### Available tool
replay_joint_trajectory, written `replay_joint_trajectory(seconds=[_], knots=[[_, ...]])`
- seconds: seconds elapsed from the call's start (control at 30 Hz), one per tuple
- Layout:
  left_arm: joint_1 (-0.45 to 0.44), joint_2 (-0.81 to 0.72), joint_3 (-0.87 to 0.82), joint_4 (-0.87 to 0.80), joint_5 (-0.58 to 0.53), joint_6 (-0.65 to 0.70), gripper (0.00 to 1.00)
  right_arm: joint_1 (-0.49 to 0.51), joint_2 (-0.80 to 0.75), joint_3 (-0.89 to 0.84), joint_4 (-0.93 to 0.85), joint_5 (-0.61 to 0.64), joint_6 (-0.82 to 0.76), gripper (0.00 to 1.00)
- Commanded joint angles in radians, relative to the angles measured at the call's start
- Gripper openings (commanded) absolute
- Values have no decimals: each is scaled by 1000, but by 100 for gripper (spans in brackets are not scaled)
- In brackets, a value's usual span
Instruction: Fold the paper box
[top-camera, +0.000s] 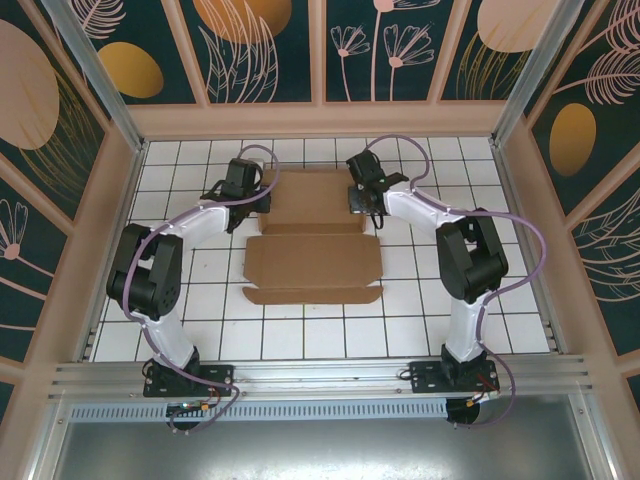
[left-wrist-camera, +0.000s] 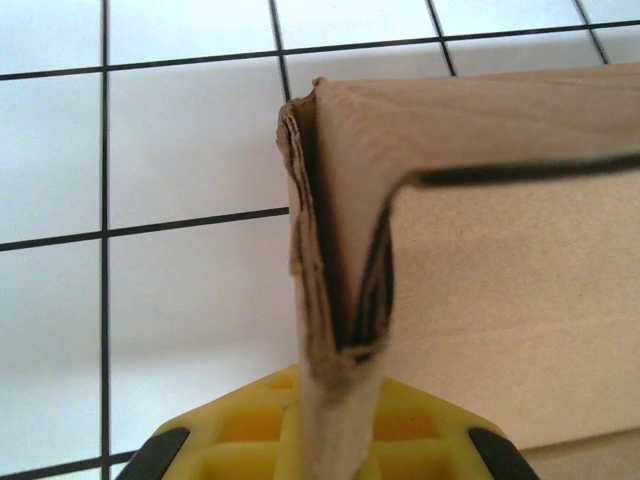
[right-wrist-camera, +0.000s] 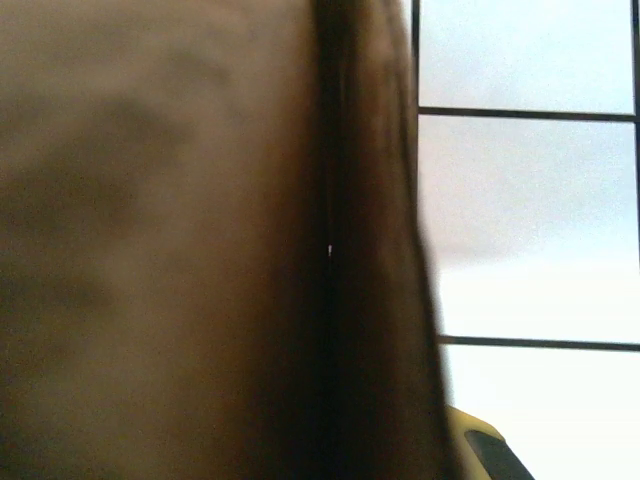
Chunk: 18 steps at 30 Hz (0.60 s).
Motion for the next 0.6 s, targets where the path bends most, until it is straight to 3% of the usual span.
replay_joint_trajectory(seconds=[0.0, 0.57], knots=[[-16, -19, 21, -76, -139, -24, 5, 17, -42, -28, -51, 107, 85, 0], [-47, -16, 44, -85, -346, -99, 0, 109, -74, -1, -81, 292, 241, 0]])
